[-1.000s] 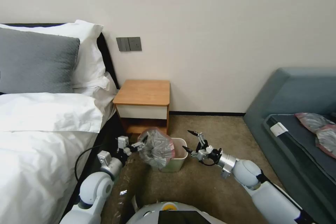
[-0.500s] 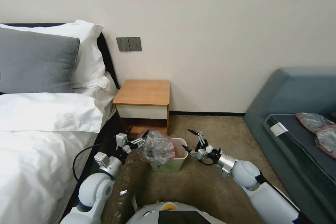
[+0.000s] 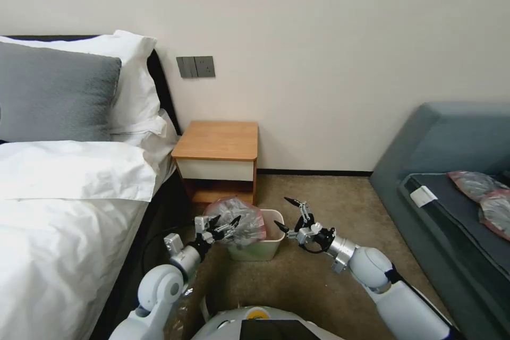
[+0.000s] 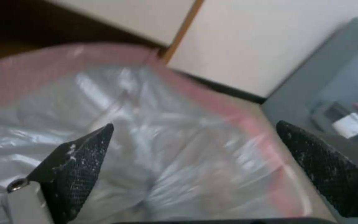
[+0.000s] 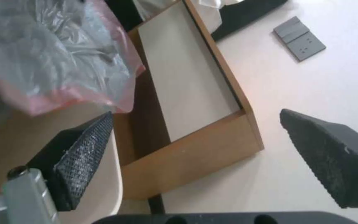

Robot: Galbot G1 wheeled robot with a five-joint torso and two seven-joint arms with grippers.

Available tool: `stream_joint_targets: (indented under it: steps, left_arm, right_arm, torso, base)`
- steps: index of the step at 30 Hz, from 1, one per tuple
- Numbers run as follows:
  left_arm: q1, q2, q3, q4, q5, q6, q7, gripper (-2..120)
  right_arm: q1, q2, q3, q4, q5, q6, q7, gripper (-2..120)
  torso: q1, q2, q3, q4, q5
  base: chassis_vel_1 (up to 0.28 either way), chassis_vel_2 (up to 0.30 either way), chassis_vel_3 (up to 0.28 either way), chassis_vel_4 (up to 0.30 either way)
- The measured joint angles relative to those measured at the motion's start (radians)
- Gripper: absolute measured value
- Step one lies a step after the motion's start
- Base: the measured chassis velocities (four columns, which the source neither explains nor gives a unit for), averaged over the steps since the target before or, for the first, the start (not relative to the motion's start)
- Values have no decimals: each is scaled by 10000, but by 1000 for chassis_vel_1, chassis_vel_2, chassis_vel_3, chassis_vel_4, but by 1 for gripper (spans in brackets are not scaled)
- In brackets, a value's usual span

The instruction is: Pick up the garbage bag from the table and place it over the trash can.

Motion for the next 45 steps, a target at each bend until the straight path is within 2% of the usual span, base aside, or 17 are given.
stream_joint_targets:
  steps: [4, 9, 17, 25, 28, 29, 30, 35, 39, 45]
  left_arm:
    - [-133, -138, 4, 360, 20, -169, -197, 100]
    - [-25, -239, -39, 261, 23, -398, -353, 100]
    - [-64, -373, -31, 441, 393, -325, -827, 100]
    - [-10, -533, -29, 602, 796, -1221, -1031, 99]
    - [-25, -529, -3, 609, 1088, -1370, -1270, 99]
    - [-41, -528, 69, 603, 1307, -1426, -1654, 98]
    - [-54, -534, 110, 588, 1418, -1371, -1879, 97]
    - [-139, -559, 124, 558, 1566, -825, -2016, 95]
    - [-278, -555, 119, 450, 1644, -41, -1627, 90]
    - [-463, -587, 99, 428, 1661, 384, -1549, 86]
  right_arm:
    - [-58, -2, 89, 131, 18, 12, -10, 100]
    - [-145, 44, 220, 248, 92, 12, 6, 100]
    - [-217, 402, 240, 617, 181, 15, 42, 100]
    - [-642, 499, 831, 967, 548, 18, 148, 100]
    - [-811, 583, 1111, 1042, 682, 47, 169, 100]
    - [-924, 668, 1284, 1061, 762, 93, 190, 100]
    - [-997, 723, 1380, 1065, 804, 126, 207, 100]
    - [-1113, 838, 1492, 1096, 890, 181, 259, 100]
    - [-1154, 919, 1504, 1169, 954, 184, 318, 100]
    - [-1223, 1005, 1522, 1140, 991, 238, 418, 100]
  torso:
    - [0, 0, 0, 0, -1]
    - [0, 0, 0, 1, 0]
    - [0, 0, 0, 0, 0]
    - [0, 0, 0, -1, 0]
    - [0, 0, 0, -1, 0]
    - [0, 0, 0, 0, 0]
    - [-1, 0, 0, -1, 1]
    - [0, 0, 0, 0, 0]
    - [0, 1, 0, 1, 0]
    - [0, 0, 0, 0, 0]
  base:
    - [0, 0, 0, 0]
    - [0, 0, 0, 0]
    - [0, 0, 0, 0]
    - [0, 0, 0, 0]
    - [0, 0, 0, 0]
    - [0, 0, 0, 0]
    - [0, 0, 0, 0]
    - [0, 0, 0, 0]
    - [0, 0, 0, 0]
    - [0, 0, 0, 0]
